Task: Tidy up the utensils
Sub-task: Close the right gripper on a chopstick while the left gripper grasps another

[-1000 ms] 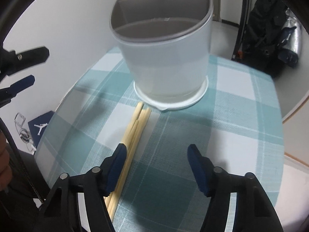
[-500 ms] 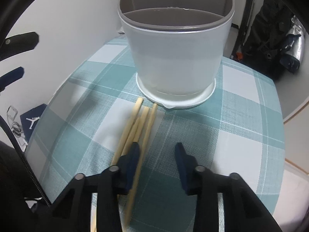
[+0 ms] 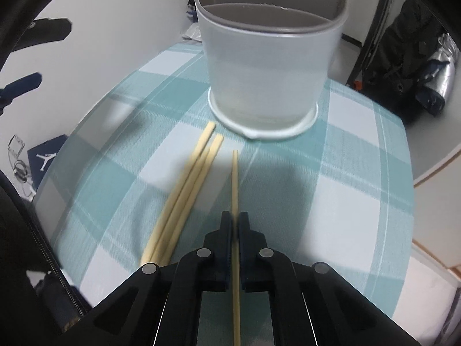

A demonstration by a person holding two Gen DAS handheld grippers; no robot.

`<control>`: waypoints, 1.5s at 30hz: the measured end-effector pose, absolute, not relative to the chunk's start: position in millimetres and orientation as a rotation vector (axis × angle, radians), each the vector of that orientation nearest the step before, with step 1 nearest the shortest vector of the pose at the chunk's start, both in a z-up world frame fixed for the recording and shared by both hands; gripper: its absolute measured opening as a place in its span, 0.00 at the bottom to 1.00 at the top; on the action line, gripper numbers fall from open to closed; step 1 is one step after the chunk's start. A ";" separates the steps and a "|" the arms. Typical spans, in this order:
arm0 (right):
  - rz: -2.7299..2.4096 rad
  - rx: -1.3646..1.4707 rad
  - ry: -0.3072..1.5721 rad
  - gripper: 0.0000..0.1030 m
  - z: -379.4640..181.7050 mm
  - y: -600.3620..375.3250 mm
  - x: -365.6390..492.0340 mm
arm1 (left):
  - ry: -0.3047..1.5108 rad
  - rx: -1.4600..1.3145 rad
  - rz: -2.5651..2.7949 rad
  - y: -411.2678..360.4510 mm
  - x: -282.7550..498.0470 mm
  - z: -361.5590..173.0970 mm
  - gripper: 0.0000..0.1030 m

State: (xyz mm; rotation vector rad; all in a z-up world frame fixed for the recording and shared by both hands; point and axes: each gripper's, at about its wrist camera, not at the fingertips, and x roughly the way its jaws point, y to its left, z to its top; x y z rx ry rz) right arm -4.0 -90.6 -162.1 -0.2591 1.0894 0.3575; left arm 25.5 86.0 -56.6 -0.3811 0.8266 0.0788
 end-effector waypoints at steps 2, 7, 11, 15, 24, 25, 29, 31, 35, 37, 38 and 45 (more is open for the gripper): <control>0.371 -0.237 1.111 0.04 -161.1 -97.0 -9.1 | 0.818 -0.382 0.082 86.3 25.2 -54.8 0.91; 0.380 -0.263 1.139 0.07 -162.2 -102.3 -10.7 | 0.807 -0.399 0.065 88.2 24.8 -53.7 0.91; 0.385 -0.281 1.150 0.09 -163.3 -100.1 2.5 | 0.809 -0.379 0.060 85.4 24.0 -54.9 0.91; 0.399 -0.296 1.145 0.17 -164.6 -88.9 12.8 | 0.843 -0.345 0.055 82.0 25.5 -62.4 0.91; 0.448 -0.233 1.118 0.04 -163.8 -85.6 36.3 | 0.959 -0.285 0.014 72.8 33.8 -84.8 0.91; 0.455 -0.208 1.118 0.04 -163.7 -88.0 38.0 | 0.969 -0.275 0.006 70.0 34.5 -86.3 0.91; 0.459 -0.073 1.122 0.04 -161.0 -103.8 49.4 | 1.020 -0.235 -0.062 52.7 40.4 -95.9 0.91; 0.458 0.014 1.125 0.03 -158.6 -116.1 53.0 | 1.043 -0.201 -0.073 43.4 42.8 -99.2 0.91; 0.451 0.177 1.115 0.03 -149.5 -146.2 60.1 | 1.081 -0.156 -0.095 25.6 49.8 -105.1 0.91; 0.446 0.288 1.101 0.03 -145.1 -165.8 64.4 | 1.100 -0.141 -0.097 20.5 53.6 -107.2 0.91; 0.443 0.342 1.096 0.03 -144.0 -174.8 66.2 | 1.111 -0.133 -0.100 17.8 55.9 -109.0 0.91; 0.442 0.532 1.073 0.03 -137.4 -212.6 69.2 | 1.137 -0.107 -0.094 5.1 64.9 -117.1 0.89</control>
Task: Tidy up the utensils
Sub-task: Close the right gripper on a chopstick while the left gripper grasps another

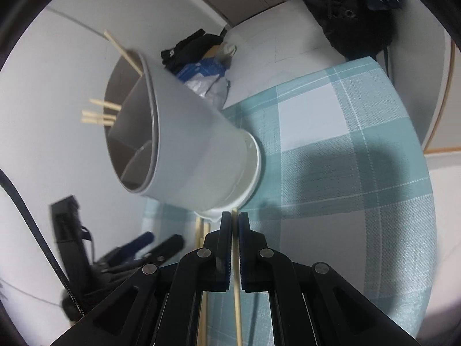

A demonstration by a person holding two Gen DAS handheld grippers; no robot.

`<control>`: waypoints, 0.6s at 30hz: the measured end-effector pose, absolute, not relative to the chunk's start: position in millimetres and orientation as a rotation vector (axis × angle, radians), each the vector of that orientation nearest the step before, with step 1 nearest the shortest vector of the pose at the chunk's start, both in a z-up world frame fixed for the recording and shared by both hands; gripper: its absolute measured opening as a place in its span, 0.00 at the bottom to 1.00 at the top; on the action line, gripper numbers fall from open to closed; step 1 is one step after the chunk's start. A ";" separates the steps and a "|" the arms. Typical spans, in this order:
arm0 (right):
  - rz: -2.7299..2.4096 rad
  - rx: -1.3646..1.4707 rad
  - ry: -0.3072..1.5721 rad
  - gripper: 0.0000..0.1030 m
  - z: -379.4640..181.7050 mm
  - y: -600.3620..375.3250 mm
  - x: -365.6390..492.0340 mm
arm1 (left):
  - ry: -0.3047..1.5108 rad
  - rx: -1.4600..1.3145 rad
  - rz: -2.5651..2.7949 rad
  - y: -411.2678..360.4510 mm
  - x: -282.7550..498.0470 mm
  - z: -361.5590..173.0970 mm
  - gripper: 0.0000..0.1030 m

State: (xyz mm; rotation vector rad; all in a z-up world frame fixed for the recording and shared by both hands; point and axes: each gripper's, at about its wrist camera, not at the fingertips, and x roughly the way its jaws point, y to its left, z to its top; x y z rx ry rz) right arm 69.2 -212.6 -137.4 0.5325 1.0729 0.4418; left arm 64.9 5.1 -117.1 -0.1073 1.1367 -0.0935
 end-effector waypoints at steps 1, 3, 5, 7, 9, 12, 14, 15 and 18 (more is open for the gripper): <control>0.446 0.547 1.069 0.03 -136.3 -215.7 67.9 | 1.136 -0.106 -0.089 3.9 65.2 -117.4 0.88; 0.450 0.549 1.061 0.03 -132.2 -218.4 69.8 | 1.139 -0.092 -0.087 0.0 66.7 -118.4 0.83; 0.456 0.549 1.055 0.03 -130.1 -219.3 68.0 | 1.150 -0.063 -0.072 -4.3 67.6 -120.8 0.73; 0.461 0.549 1.052 0.03 -128.1 -219.2 62.6 | 1.166 -0.051 -0.068 -8.2 67.4 -123.6 0.66; 0.466 0.543 1.051 0.03 -130.1 -218.9 64.2 | 1.166 -0.049 -0.062 -9.5 66.6 -124.1 0.64; 0.476 0.535 1.048 0.04 -132.5 -218.4 65.6 | 1.165 -0.058 -0.064 -11.0 67.2 -122.9 0.58; 0.479 0.530 1.043 0.04 -132.0 -218.1 66.1 | 1.165 -0.063 -0.059 -11.8 66.5 -121.7 0.39; 0.480 0.530 1.043 0.04 -132.8 -216.5 68.4 | 1.162 -0.052 -0.049 -14.4 67.4 -121.3 0.36; 0.481 0.525 1.043 0.04 -132.2 -214.4 68.7 | 1.157 -0.056 -0.050 -18.0 66.2 -120.4 0.14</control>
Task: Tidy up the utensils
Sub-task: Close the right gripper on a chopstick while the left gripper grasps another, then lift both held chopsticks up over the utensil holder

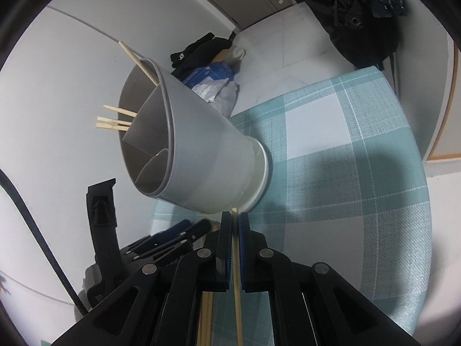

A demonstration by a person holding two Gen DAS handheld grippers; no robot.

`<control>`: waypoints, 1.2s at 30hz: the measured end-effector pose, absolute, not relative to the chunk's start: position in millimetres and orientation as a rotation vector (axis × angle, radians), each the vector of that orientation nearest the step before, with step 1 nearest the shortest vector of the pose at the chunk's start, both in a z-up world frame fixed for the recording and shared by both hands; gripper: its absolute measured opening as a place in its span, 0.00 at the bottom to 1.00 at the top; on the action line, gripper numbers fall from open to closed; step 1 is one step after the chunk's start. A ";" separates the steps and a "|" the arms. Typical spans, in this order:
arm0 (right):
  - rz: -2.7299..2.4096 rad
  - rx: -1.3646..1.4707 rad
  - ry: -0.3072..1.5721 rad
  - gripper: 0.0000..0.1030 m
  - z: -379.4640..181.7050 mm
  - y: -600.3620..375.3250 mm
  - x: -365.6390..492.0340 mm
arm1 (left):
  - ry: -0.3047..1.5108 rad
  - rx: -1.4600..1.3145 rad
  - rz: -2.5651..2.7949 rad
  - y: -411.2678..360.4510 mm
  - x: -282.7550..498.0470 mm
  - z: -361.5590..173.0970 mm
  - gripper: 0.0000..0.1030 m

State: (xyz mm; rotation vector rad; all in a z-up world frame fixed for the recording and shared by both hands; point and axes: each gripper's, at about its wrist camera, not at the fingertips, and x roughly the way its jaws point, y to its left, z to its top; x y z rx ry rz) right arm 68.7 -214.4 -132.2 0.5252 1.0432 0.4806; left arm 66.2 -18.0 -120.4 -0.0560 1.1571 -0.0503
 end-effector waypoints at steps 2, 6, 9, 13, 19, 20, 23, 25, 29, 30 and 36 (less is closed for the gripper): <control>0.478 0.521 1.043 0.04 -132.2 -213.1 69.1 | 1.154 -0.099 -0.050 -13.8 65.3 -120.1 0.05; 0.471 0.507 1.037 0.04 -130.8 -211.7 68.6 | 1.153 -0.155 -0.022 -2.0 67.6 -119.3 0.03; 0.466 0.496 1.028 0.04 -129.1 -210.1 67.3 | 1.143 -0.206 -0.017 4.7 65.7 -114.2 0.03; 0.470 0.472 1.003 0.04 -122.5 -204.8 63.6 | 1.096 -0.232 -0.021 5.3 56.8 -99.1 0.03; 0.488 0.427 0.914 0.04 -104.6 -197.1 52.5 | 0.963 -0.291 -0.053 14.2 42.9 -70.1 0.03; 0.489 0.414 0.893 0.04 -101.1 -195.8 49.7 | 0.939 -0.302 -0.057 16.9 38.9 -64.3 0.03; 0.491 0.366 0.832 0.04 -90.9 -190.2 40.6 | 0.859 -0.345 -0.080 28.3 29.4 -47.7 0.03; 0.493 0.335 0.794 0.04 -84.5 -187.0 34.3 | 0.818 -0.343 -0.084 31.6 21.8 -38.5 0.03; 0.489 0.285 0.734 0.04 -73.6 -179.8 21.7 | 0.751 -0.299 -0.098 30.5 10.7 -23.1 0.03; 0.485 0.270 0.720 0.03 -71.2 -178.0 18.0 | 0.740 -0.280 -0.100 29.8 9.4 -21.3 0.03; 0.462 0.208 0.664 0.03 -60.3 -170.5 4.9 | 0.707 -0.213 -0.130 26.1 1.6 -10.6 0.03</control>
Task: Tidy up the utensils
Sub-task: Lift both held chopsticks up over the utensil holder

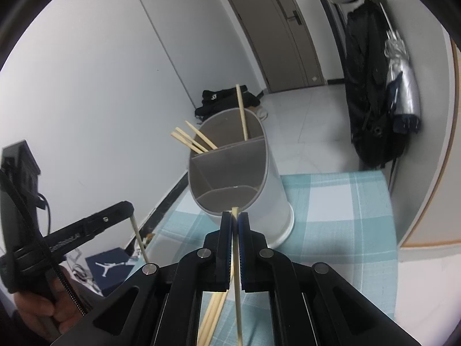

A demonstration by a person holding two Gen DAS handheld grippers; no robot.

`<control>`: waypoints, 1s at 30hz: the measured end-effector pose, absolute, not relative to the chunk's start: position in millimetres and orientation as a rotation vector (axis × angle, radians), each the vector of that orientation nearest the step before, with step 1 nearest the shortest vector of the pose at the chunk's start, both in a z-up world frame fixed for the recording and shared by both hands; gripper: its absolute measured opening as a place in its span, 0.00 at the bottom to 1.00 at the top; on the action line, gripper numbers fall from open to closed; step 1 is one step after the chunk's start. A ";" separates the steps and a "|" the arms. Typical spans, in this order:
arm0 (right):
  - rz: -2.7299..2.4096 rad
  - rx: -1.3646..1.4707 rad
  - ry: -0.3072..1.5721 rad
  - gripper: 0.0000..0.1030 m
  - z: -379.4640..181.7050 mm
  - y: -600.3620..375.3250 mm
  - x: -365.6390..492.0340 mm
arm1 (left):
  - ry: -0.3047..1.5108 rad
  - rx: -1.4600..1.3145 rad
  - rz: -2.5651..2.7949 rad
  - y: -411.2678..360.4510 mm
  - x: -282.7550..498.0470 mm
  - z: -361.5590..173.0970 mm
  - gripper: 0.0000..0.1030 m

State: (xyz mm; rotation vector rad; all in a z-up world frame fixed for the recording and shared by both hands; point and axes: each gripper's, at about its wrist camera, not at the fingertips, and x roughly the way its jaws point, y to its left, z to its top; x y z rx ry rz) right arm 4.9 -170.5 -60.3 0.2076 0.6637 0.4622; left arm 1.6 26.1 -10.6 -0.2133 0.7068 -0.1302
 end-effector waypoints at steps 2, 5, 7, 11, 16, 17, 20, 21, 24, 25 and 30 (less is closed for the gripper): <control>0.458 0.191 0.651 0.03 -57.9 -169.4 0.7 | 0.701 -0.199 -0.135 25.0 -0.7 -6.5 0.03; 0.457 0.168 0.634 0.03 -55.3 -167.8 -4.0 | 0.692 -0.187 -0.137 24.8 -6.5 -0.4 0.03; 0.459 0.162 0.628 0.03 -53.9 -167.3 -7.7 | 0.682 -0.179 -0.139 24.7 -11.8 2.5 0.03; 0.458 0.164 0.612 0.03 -48.8 -167.3 -14.9 | 0.672 -0.157 -0.145 21.6 -17.7 7.9 0.03; 0.477 0.188 0.599 0.03 -43.5 -171.0 -18.5 | 0.675 -0.120 -0.153 15.7 -22.9 14.3 0.02; 0.479 0.191 0.594 0.03 -42.3 -171.9 -19.6 | 0.674 -0.117 -0.156 14.6 -23.8 16.0 0.02; 0.486 0.208 0.583 0.03 -37.4 -173.1 -22.0 | 0.665 -0.111 -0.168 12.6 -26.7 21.9 0.02; 0.489 0.212 0.580 0.03 -36.0 -173.6 -22.3 | 0.663 -0.113 -0.172 12.4 -27.3 24.1 0.02; 0.495 0.224 0.569 0.03 -31.2 -175.5 -22.9 | 0.660 -0.113 -0.181 10.6 -26.2 30.6 0.02; 0.498 0.231 0.564 0.03 -28.9 -176.6 -22.7 | 0.659 -0.112 -0.184 9.8 -25.4 33.3 0.02; 0.508 0.258 0.531 0.03 -12.3 -181.6 -20.5 | 0.636 -0.109 -0.198 7.9 -20.4 48.8 0.02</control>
